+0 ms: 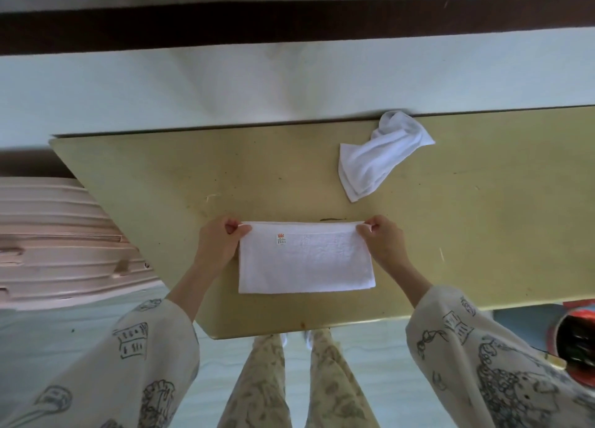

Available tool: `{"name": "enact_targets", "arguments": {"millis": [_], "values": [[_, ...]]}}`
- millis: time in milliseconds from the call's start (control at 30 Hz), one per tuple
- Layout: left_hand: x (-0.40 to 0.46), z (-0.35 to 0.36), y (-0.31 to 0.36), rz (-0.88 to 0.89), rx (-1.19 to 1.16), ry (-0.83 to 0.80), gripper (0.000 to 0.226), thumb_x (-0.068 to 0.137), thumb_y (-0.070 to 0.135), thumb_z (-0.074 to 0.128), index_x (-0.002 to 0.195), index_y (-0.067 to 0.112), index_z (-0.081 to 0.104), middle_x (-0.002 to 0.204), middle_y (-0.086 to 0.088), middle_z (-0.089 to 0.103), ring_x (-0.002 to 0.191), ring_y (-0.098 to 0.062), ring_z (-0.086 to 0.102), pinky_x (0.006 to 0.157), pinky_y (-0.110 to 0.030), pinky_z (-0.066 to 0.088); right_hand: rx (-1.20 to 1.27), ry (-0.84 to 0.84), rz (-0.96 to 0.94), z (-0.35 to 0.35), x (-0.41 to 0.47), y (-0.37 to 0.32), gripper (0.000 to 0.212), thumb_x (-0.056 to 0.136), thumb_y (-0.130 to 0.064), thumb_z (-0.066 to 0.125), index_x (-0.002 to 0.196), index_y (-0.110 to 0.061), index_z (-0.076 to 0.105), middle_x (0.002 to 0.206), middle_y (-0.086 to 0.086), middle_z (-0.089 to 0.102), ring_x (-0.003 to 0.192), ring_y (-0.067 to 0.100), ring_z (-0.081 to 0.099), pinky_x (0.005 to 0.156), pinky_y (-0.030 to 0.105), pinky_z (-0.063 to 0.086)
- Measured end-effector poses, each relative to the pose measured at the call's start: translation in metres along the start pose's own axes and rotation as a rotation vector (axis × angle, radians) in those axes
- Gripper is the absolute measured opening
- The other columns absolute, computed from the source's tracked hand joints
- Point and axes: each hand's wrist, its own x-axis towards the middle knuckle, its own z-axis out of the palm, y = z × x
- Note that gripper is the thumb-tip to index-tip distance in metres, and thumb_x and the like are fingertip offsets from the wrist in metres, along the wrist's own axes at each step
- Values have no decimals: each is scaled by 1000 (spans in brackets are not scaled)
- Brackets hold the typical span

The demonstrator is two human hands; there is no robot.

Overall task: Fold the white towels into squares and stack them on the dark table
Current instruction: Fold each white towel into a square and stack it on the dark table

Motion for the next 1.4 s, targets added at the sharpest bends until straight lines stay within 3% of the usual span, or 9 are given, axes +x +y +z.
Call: {"name": "enact_targets", "arguments": {"millis": [133, 433, 700, 867, 1000, 1133, 1200, 1400], "values": [[0, 1, 1, 0, 23, 3, 22, 87, 21, 62, 99, 3, 62, 88, -3, 58, 82, -17, 52, 71, -23, 33, -4, -2, 1, -1, 1, 0, 22, 92, -22, 52, 103, -5, 60, 92, 2, 59, 85, 18, 52, 71, 28, 37], [-2, 8, 0, 20, 33, 25, 25, 94, 27, 51, 101, 3, 57, 90, -4, 57, 82, -18, 51, 71, -27, 36, -34, 9, -4, 1, 1, 0, 17, 93, -18, 46, 98, -5, 55, 88, 3, 56, 84, 21, 51, 70, 31, 37], [0, 11, 0, -7, 9, 45, 19, 91, 25, 56, 95, 7, 55, 86, -4, 56, 81, -21, 52, 71, -30, 38, 18, 38, -2, 3, 0, -2, 15, 91, -20, 51, 94, -6, 54, 85, 3, 56, 81, 22, 52, 69, 31, 40], [-11, 6, 3, -18, -26, 127, 23, 92, 29, 52, 98, 8, 43, 94, -7, 56, 86, -26, 54, 72, -35, 40, 181, 172, -28, 0, -11, -3, 29, 90, -25, 58, 111, -6, 52, 85, 1, 56, 80, 17, 52, 71, 28, 40], [-39, 23, -4, 384, 364, 363, 20, 90, 14, 45, 107, 4, 50, 104, -17, 57, 95, -36, 53, 81, -41, 37, 126, 347, -218, 9, -27, 7, 33, 92, -22, 53, 119, -4, 51, 104, 9, 58, 95, 21, 54, 88, 31, 45], [-61, 68, -13, 733, 566, 184, 35, 91, 16, 36, 124, 10, 45, 134, -13, 50, 128, -31, 39, 104, -45, 27, -172, 314, -697, 54, -45, 16, 39, 97, -23, 35, 125, 0, 48, 128, 20, 53, 123, 30, 43, 106, 38, 33], [-54, 82, -19, 751, 631, 111, 41, 92, 20, 35, 132, 13, 39, 143, -13, 41, 136, -30, 26, 110, -50, 19, -301, 236, -830, 77, -47, 19, 41, 99, -27, 28, 130, -5, 41, 138, 21, 46, 133, 30, 33, 111, 43, 22], [-32, 72, -44, 693, 799, 83, 55, 93, 43, 30, 143, 21, 30, 152, -12, 26, 141, -29, 19, 115, -49, 11, -558, 292, -777, 76, -25, 43, 53, 93, -45, 40, 139, -18, 43, 147, 18, 34, 139, 30, 27, 114, 46, 21]]}}
